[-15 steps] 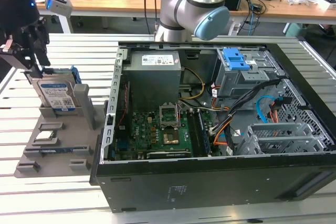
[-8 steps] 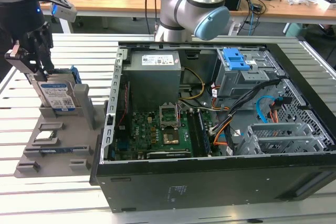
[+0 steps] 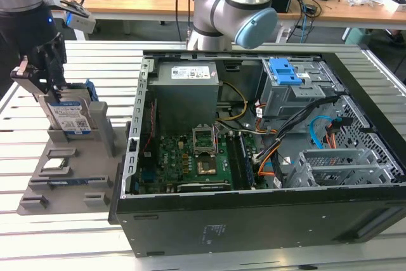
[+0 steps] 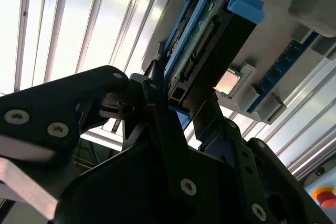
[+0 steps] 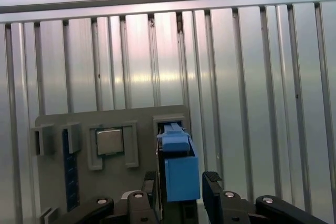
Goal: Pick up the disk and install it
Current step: 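Pick up the disk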
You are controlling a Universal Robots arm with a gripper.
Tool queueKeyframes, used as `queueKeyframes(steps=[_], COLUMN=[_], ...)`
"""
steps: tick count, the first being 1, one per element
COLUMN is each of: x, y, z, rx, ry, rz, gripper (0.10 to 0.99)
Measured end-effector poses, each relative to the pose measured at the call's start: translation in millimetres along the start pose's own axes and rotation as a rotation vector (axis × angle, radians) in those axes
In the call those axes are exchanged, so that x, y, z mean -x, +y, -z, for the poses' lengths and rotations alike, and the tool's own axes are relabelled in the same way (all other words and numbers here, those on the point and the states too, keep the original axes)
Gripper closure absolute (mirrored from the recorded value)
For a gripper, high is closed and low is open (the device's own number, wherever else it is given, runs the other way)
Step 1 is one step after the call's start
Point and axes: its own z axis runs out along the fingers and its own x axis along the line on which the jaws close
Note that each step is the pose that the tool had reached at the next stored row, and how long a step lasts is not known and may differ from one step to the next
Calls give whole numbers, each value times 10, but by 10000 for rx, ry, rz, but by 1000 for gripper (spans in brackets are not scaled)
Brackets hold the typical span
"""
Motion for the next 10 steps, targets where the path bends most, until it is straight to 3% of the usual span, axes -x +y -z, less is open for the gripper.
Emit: queueKeyframes(steps=[5, 10], x=[0, 0], y=[-4, -5], z=[-58, -62], rx=[0, 0], ry=[1, 3], rz=[12, 13], gripper=[604, 604])
